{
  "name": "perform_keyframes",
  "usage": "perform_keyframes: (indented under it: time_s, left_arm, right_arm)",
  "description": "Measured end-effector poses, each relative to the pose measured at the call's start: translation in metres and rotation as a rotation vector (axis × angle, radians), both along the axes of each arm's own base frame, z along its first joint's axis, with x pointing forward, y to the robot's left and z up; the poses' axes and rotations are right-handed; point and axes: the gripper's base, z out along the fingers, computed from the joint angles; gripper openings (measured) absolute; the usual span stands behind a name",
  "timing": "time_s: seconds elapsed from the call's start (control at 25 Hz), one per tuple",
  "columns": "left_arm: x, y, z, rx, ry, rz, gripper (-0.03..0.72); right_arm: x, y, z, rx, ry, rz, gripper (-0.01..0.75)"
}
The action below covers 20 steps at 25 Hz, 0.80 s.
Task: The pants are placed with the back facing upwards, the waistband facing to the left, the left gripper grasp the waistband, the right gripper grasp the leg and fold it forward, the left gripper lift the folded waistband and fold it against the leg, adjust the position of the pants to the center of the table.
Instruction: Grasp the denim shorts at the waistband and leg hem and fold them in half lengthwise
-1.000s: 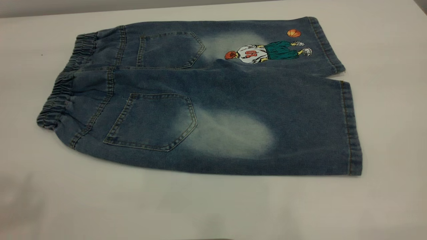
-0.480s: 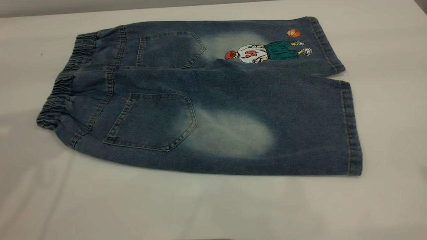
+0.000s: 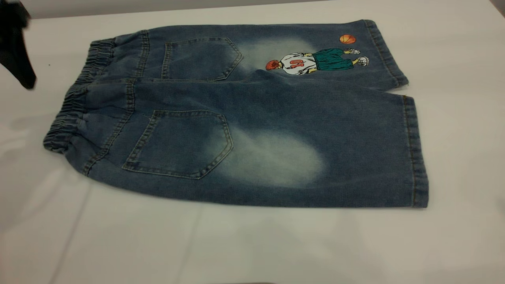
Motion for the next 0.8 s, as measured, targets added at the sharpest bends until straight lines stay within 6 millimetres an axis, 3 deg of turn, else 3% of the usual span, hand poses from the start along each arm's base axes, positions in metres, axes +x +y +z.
perform_keyframes:
  time_s: [0.44, 0.8]
  left_arm:
    - [0.014, 0.002, -0.058, 0.028, 0.084, -0.020, 0.570]
    - [0.021, 0.002, -0.084, 0.027, 0.058, -0.020, 0.570]
  right_arm:
    - [0.000, 0.000, 0.000, 0.000, 0.001, 0.000, 0.592]
    - [0.000, 0.000, 0.000, 0.000, 0.001, 0.000, 0.592]
